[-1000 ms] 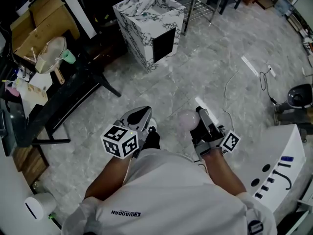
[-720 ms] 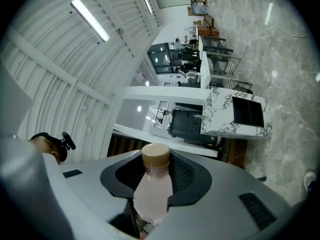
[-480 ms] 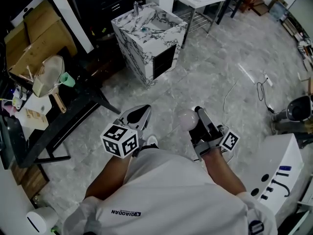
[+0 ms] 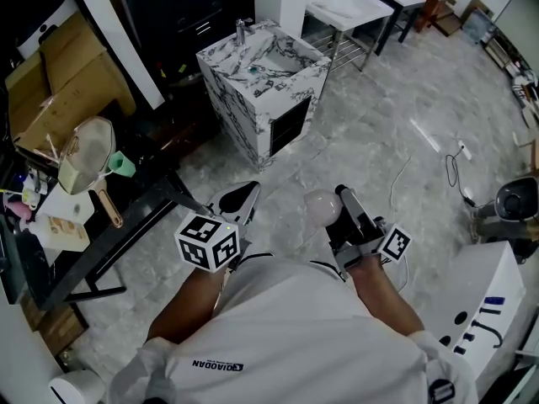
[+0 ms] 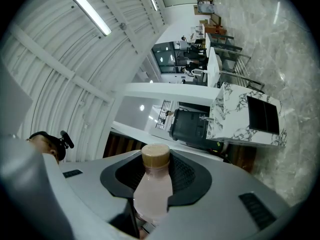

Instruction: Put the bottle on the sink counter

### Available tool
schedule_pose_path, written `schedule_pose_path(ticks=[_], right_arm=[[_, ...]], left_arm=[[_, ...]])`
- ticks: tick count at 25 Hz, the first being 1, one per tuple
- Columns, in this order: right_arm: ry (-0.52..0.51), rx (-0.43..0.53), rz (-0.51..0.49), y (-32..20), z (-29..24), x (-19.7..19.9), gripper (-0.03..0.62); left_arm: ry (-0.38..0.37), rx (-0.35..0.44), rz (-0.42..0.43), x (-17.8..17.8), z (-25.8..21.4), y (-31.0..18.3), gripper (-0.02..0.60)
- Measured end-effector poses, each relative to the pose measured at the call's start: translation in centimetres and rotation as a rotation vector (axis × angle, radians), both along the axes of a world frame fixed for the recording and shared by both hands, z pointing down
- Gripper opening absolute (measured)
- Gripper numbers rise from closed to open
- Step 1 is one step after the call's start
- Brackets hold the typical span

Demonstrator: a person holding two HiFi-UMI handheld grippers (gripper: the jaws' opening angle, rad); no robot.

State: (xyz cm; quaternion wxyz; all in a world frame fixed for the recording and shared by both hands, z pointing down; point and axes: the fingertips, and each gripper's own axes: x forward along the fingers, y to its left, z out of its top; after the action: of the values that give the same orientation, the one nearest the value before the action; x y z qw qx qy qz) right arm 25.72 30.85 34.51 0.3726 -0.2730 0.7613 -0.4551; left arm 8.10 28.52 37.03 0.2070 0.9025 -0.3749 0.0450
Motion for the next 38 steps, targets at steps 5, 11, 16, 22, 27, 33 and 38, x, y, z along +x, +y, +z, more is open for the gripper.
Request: schedule_pose_path(ticks=[5, 11, 16, 22, 27, 33, 38], right_arm=[[0.007, 0.004, -0.011, -1.8, 0.4, -0.7, 0.158], [-0.004, 0.002, -0.030, -3.9, 0.5, -1.9, 0.158], [-0.004, -0.017, -0.042, -5.8, 1.6, -2.5, 0.158], [-0.011, -0.030, -0.063, -9.6, 2.9, -2.7, 0.158], [-0.011, -0.035, -0.074, -14.7, 3.7, -2.9, 0.158], [-0.010, -0.049, -0.111, -22.0, 3.8, -3.6, 0.158], [-0.021, -0.053, -0.146, -27.2, 3.4, -4.2, 0.158]], left_arm=[[-0.003, -0.006, -0.021, -1.2, 0.7, -1.7, 0.015], [-0.005, -0.016, -0.038, -2.2, 0.9, -2.8, 0.015], [-0.018, -0.039, -0.052, -3.0, 1.7, -3.6, 0.015], [-0.029, -0.063, -0.089, -3.9, 3.3, -7.0, 0.015], [-0.032, -0.065, -0.089, -3.7, 3.8, -11.2, 0.015], [-0.045, -0.077, -0.128, -4.2, 3.7, -18.1, 0.015], [-0.057, -0.089, -0.147, -4.3, 3.4, -23.0, 0.015]])
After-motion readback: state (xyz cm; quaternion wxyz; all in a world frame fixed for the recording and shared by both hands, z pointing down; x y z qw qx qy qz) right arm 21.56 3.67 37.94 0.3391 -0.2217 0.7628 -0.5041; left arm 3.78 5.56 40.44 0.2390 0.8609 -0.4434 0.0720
